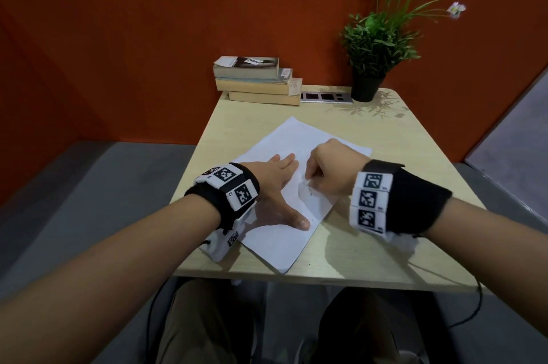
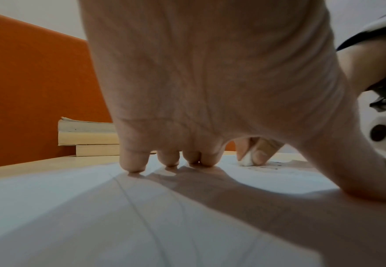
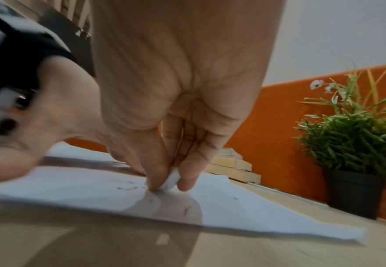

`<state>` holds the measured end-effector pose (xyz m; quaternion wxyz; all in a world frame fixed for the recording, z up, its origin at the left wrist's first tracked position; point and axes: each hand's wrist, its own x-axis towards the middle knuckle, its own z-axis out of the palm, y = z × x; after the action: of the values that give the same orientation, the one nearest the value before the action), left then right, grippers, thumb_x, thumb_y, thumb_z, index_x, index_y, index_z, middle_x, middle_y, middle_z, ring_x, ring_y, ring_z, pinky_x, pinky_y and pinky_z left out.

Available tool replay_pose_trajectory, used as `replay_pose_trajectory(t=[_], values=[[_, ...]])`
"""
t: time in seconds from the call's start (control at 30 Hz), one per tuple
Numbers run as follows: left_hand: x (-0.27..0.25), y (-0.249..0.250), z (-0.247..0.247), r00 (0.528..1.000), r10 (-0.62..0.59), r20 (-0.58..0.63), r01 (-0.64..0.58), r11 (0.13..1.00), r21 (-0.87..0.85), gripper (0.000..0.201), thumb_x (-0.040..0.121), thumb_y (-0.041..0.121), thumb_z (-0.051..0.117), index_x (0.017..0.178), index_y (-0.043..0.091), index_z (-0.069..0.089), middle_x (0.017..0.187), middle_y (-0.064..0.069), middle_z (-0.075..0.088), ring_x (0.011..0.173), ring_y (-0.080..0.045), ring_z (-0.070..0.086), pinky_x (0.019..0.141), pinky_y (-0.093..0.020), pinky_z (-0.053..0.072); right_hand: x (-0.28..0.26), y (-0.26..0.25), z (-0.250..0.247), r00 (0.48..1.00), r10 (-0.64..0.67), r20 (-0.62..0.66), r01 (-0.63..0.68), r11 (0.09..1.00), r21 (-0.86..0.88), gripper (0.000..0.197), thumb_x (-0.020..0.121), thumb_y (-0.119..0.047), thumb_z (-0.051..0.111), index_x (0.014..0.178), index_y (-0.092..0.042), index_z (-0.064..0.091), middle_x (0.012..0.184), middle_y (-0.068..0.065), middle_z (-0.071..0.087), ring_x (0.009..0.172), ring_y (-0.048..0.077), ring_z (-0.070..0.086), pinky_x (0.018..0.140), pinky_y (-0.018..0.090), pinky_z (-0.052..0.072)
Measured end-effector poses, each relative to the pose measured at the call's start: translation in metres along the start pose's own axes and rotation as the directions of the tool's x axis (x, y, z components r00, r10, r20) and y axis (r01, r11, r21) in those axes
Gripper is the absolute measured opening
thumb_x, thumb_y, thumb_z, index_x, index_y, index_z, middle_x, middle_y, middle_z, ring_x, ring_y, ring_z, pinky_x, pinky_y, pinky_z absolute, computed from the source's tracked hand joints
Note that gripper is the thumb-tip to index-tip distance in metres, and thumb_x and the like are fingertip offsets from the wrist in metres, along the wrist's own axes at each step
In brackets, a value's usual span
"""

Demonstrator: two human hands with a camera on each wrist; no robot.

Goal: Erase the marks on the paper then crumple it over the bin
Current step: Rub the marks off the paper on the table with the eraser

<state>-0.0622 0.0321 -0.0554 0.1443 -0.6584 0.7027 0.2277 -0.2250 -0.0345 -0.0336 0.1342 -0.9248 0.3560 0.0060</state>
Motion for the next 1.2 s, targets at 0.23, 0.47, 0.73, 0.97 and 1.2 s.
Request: replay_pose_trajectory(t=[0.23, 0.47, 0.73, 0.97, 1.2], values=[[-0.001, 0.003, 0.001, 1.000, -0.021, 0.004, 0.021, 1.000, 0.007, 0.144, 0.061, 0.087, 0.066, 0.157, 0.024, -0.021, 0.161, 0.015, -0.029, 0.150, -0.009, -0.022, 0.125, -0.044, 0.006, -0.021, 0.001, 0.008, 0.999, -0.034, 0.030, 0.032, 0.998, 0.053, 0.015, 0.077, -0.013, 0.069, 0.088, -0.018, 0.078, 0.088, -0.010, 0.073, 0.083, 0.006, 0.067, 0.076, 0.022, 0.056], [-0.002, 0.005, 0.001, 0.997, -0.076, -0.010, 0.076, 0.997, 0.006, 0.151, 0.057, 0.090, 0.066, 0.156, 0.019, -0.023, 0.162, 0.010, -0.031, 0.152, -0.008, -0.017, 0.124, -0.040, 0.008, -0.023, 0.001, 0.007, 0.993, -0.097, 0.067, 0.093, 0.994, 0.052, 0.007, 0.079, -0.021, 0.072, 0.084, -0.023, 0.077, 0.082, -0.013, 0.069, 0.075, 0.002, 0.063, 0.069, 0.015, 0.050], [-0.006, 0.006, -0.002, 0.998, -0.069, -0.010, 0.069, 0.998, 0.009, 0.146, 0.061, 0.088, 0.065, 0.157, 0.020, -0.021, 0.163, 0.008, -0.029, 0.151, -0.007, -0.017, 0.125, -0.041, 0.008, 0.029, 0.008, -0.001, 0.994, 0.030, -0.108, -0.030, 1.000, 0.005, 0.008, 0.083, -0.017, 0.073, 0.089, -0.017, 0.078, 0.086, -0.005, 0.068, 0.083, 0.017, 0.066, 0.079, 0.030, 0.058], [-0.005, 0.007, -0.001, 0.997, -0.078, 0.001, 0.078, 0.997, 0.014, 0.148, 0.060, 0.088, 0.066, 0.156, 0.019, -0.023, 0.161, 0.009, -0.032, 0.150, -0.006, -0.019, 0.125, -0.040, 0.008, -0.025, 0.008, 0.012, 0.998, -0.059, 0.037, 0.056, 0.996, 0.066, 0.013, 0.076, -0.015, 0.072, 0.086, -0.022, 0.077, 0.086, -0.012, 0.072, 0.078, 0.002, 0.065, 0.073, 0.019, 0.054], [-0.003, 0.003, -0.001, 0.998, -0.063, -0.002, 0.063, 0.998, -0.031, 0.150, 0.058, 0.088, 0.068, 0.156, 0.019, -0.023, 0.161, 0.009, -0.031, 0.150, -0.006, -0.020, 0.125, -0.040, 0.005, -0.006, 0.004, -0.001, 0.998, -0.063, 0.024, 0.063, 0.998, 0.001, 0.010, 0.080, -0.017, 0.072, 0.088, -0.020, 0.078, 0.084, -0.011, 0.070, 0.079, 0.006, 0.063, 0.077, 0.023, 0.054]])
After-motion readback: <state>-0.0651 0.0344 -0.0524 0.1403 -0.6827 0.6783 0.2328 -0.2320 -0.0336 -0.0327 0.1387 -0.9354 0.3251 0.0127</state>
